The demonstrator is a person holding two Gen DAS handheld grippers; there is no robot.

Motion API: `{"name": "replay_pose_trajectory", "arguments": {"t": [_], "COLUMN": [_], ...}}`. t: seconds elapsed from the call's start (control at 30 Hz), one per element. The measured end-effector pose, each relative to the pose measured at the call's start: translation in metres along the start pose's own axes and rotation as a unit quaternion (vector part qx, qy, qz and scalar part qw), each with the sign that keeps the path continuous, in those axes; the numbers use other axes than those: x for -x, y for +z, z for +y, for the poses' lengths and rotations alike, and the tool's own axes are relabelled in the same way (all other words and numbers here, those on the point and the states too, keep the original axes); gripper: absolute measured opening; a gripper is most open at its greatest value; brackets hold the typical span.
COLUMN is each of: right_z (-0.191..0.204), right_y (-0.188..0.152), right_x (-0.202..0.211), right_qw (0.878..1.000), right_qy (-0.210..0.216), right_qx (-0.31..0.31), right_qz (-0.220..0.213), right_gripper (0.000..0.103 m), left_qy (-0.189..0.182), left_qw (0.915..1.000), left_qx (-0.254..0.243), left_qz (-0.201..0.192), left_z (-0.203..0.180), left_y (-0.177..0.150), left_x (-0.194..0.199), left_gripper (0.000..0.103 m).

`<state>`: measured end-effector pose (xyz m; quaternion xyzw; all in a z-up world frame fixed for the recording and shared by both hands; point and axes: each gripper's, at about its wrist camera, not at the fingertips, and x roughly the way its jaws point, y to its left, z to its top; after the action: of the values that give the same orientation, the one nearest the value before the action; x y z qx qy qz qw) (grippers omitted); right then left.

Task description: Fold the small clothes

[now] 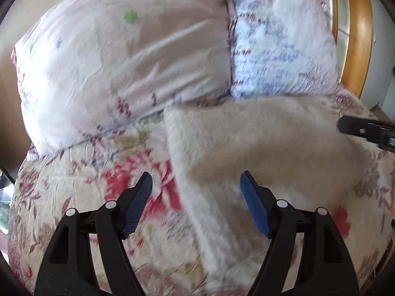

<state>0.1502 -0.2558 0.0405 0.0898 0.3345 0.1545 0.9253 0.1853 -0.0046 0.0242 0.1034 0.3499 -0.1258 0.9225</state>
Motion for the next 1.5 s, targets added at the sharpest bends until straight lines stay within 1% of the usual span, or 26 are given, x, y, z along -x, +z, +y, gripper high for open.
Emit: {"name": "replay_pose_trajectory", "arguments": {"t": [0.1,0.2,0.33,0.4,0.5,0.53,0.57,0.6,0.63,0.67,0.7,0.73,0.77,0.8,0.9,1.0,1.07,1.17,1.3,1.5], "right_z": [0.015,0.016,0.016,0.018,0.026,0.026,0.025,0.024,0.024,0.023,0.022,0.021,0.019,0.019,0.021,0.025,0.027,0.030,0.034,0.038], "right_y": [-0.008,-0.018,-0.020,-0.022,-0.022,-0.022,-0.021,-0.020,-0.020,-0.020,-0.020,-0.020,-0.021,-0.023,-0.033,-0.044,-0.052,-0.063,-0.074,-0.085], "right_x": [-0.009,-0.029,-0.030,-0.032,-0.027,-0.024,-0.019,-0.014,-0.008,-0.002,0.003,0.009,0.011,0.015,0.024,0.022,0.019,0.019,0.018,0.010], "right_qw": [0.999,0.995,0.995,0.994,0.993,0.994,0.995,0.995,0.995,0.994,0.994,0.993,0.992,0.991,0.989,0.988,0.989,0.989,0.988,0.987], "right_qy": [-0.020,-0.052,-0.061,-0.072,-0.087,-0.086,-0.082,-0.080,-0.088,-0.100,-0.105,-0.115,-0.122,-0.131,-0.147,-0.157,-0.149,-0.144,-0.148,-0.150], "right_qx": [0.045,0.062,0.055,0.055,0.060,0.056,0.047,0.041,0.035,0.032,0.032,0.027,0.022,0.016,0.011,0.010,0.004,-0.006,-0.011,-0.020], "right_qz": [0.020,0.062,0.062,0.056,0.047,0.044,0.039,0.035,0.026,0.014,0.008,0.001,-0.001,-0.007,-0.016,0.008,0.022,0.031,0.041,0.060], "right_gripper": [0.040,0.040,0.041,0.042,0.046,0.054,0.064,0.071,0.084,0.087,0.087,0.092,0.100,0.102,0.102,0.102,0.102,0.102,0.102,0.102], "left_qy": [0.005,0.001,-0.002,0.008,0.019,0.018,0.018,0.019,0.025,0.032,0.037,0.038,0.038,0.040,0.047,0.045,0.041,0.043,0.044,0.046], "left_qw": [0.9999,0.9997,0.9988,0.9991,0.9994,0.9995,0.9995,0.9995,0.9994,0.9991,0.9988,0.9986,0.9985,0.9983,0.9981,0.9981,0.9979,0.9972,0.9965,0.9939], "left_qx": [0.000,0.004,0.021,0.021,0.020,0.022,0.023,0.024,0.026,0.028,0.031,0.033,0.035,0.038,0.038,0.042,0.050,0.059,0.067,0.093], "left_qz": [0.013,0.026,0.043,0.037,0.021,0.014,0.009,0.004,-0.002,-0.007,-0.013,-0.017,-0.017,-0.017,-0.016,-0.008,0.002,0.013,0.022,0.038], "left_z": [0.004,0.005,0.007,0.006,0.002,0.001,0.000,-0.001,-0.002,-0.002,-0.003,-0.005,-0.005,-0.007,-0.015,-0.022,-0.025,-0.027,-0.025,-0.018], "left_y": [-0.007,-0.011,-0.016,-0.018,-0.019,-0.019,-0.021,-0.022,-0.024,-0.026,-0.027,-0.029,-0.031,-0.033,-0.040,-0.049,-0.056,-0.064,-0.071,-0.077], "left_x": [-0.008,-0.013,-0.025,-0.026,-0.016,-0.009,-0.004,0.001,0.007,0.011,0.016,0.020,0.023,0.025,0.032,0.035,0.033,0.032,0.029,0.024], "left_gripper": [0.076,0.076,0.079,0.082,0.082,0.083,0.084,0.086,0.091,0.096,0.096,0.098,0.101,0.101,0.101,0.101,0.101,0.101,0.101,0.101]}}
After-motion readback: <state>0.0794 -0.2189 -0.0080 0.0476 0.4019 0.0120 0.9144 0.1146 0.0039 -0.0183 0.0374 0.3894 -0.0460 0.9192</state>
